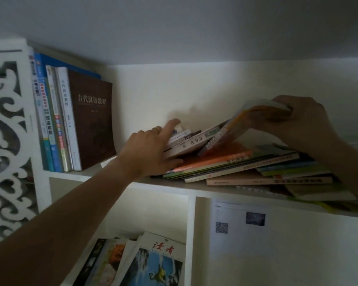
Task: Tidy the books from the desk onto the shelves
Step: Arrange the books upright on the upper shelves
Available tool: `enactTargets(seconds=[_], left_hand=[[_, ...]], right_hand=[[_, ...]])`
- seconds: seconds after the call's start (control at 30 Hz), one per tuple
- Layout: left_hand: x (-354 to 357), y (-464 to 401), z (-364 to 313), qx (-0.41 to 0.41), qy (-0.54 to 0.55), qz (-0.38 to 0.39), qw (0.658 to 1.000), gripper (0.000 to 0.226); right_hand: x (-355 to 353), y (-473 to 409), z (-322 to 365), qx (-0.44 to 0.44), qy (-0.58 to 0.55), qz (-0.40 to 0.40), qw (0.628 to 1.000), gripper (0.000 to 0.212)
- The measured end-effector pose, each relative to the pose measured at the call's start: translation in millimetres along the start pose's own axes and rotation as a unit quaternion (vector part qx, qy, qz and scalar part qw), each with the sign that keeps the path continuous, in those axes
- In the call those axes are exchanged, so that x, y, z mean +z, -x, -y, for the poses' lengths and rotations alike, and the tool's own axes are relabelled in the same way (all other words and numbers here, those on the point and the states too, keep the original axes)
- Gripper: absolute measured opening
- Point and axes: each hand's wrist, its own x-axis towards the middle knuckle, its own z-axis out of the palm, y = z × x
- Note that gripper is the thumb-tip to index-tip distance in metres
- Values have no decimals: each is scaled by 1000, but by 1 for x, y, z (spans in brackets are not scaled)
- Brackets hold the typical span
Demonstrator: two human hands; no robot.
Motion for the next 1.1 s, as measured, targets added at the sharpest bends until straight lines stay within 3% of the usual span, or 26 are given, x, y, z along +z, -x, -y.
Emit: enactTargets(seconds=[0.13, 0.2, 0.3, 0.4, 0.57, 0.67, 0.73, 0.87, 0.93, 1.1], left_hand=[[11, 7, 16, -36, -72, -44, 996, 72], [8, 9, 23, -68, -80, -95, 990, 63], [-8, 2, 35, -165, -50, -144, 975, 58], [-17, -9, 60, -268, 5, -179, 946, 57], [-12, -7, 88, -348, 62, -232, 906, 55], [-4, -3, 97, -420, 158, -286, 847, 63], [4, 3, 102, -414, 205, -315, 829, 67], [15, 18, 96, -355, 175, -310, 864, 87], [18, 25, 95, -312, 120, -334, 881, 80], [27, 43, 108, -228, -7, -304, 925, 61]], right_hand=[[29, -24, 9, 94, -117, -22, 988, 64], [50, -40, 10, 148, -224, -8, 963, 67], [86, -67, 22, 191, -330, 14, 924, 72], [112, -98, 40, 224, -400, 52, 887, 54], [142, -132, 61, 228, -375, 137, 888, 56], [156, -136, 66, 227, -356, 144, 895, 55], [170, -135, 71, 219, -345, 145, 901, 49], [209, -136, 78, 244, -372, 152, 883, 47], [226, -137, 83, 232, -355, 180, 887, 48], [258, -124, 103, 181, -282, 186, 924, 22]])
